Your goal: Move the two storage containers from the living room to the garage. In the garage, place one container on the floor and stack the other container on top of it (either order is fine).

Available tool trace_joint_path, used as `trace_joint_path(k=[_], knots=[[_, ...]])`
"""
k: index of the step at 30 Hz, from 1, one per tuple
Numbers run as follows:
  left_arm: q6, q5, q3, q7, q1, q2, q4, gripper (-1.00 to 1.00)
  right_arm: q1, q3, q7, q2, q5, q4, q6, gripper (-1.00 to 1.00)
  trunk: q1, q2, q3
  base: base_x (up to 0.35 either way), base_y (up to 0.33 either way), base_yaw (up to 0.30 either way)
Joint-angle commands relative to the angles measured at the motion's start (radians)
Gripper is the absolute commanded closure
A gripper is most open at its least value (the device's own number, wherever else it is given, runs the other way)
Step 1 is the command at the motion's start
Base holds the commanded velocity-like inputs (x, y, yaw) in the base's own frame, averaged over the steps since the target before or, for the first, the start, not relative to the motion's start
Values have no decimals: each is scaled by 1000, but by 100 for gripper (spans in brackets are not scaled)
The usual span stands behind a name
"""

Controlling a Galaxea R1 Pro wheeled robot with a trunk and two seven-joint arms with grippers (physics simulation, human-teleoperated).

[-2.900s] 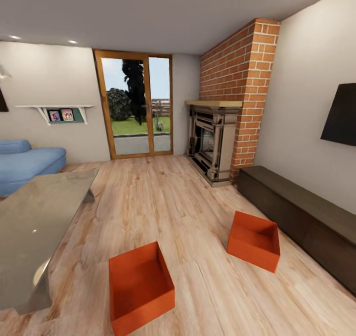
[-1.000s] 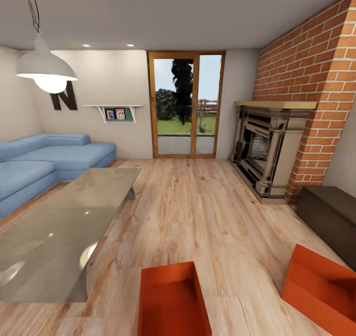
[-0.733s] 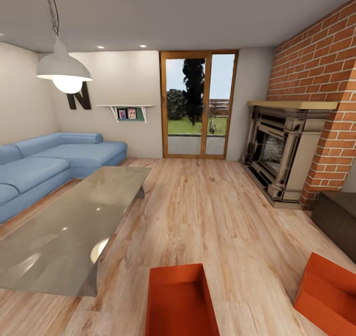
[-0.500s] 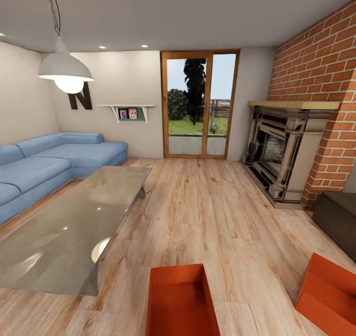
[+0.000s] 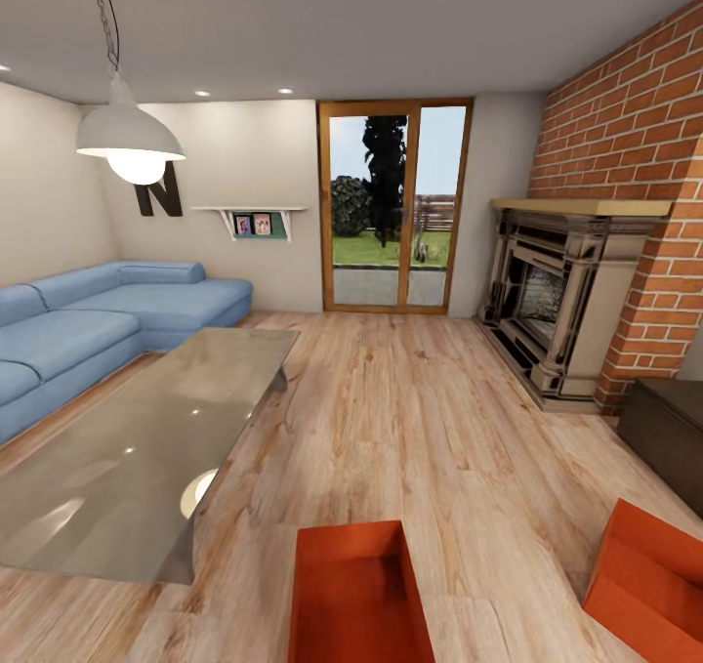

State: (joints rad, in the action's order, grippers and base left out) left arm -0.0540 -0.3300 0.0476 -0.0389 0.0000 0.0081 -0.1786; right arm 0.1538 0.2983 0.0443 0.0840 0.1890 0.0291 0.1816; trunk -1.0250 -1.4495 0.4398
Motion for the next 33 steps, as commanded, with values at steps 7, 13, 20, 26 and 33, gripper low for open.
trace_joint_path(k=[7, 13, 20, 26, 33], knots=[[-1, 0, 5, -1, 0, 0, -1, -100, 1, 7, 5, 2, 10, 3, 4, -100, 0, -1, 1, 0, -170, 0], [-1, 0, 5, -1, 0, 0, -1, -100, 2, 7, 4, 2, 10, 3, 4, -100, 0, -1, 1, 0, -31, 31], [-1, 0, 6, -1, 0, 0, -1, -100, 1, 7, 3, 3, 10, 3, 4, -100, 0, -1, 1, 0, -3, 218], [-1, 0, 5, -1, 0, 0, -1, -100, 1, 7, 3, 3, 10, 3, 5, -100, 0, -1, 1, 17, 0, 213], [-1, 0, 5, -1, 0, 1, -1, -100, 1, 7, 3, 1, 10, 3, 5, -100, 0, -1, 1, 257, 0, 24]])
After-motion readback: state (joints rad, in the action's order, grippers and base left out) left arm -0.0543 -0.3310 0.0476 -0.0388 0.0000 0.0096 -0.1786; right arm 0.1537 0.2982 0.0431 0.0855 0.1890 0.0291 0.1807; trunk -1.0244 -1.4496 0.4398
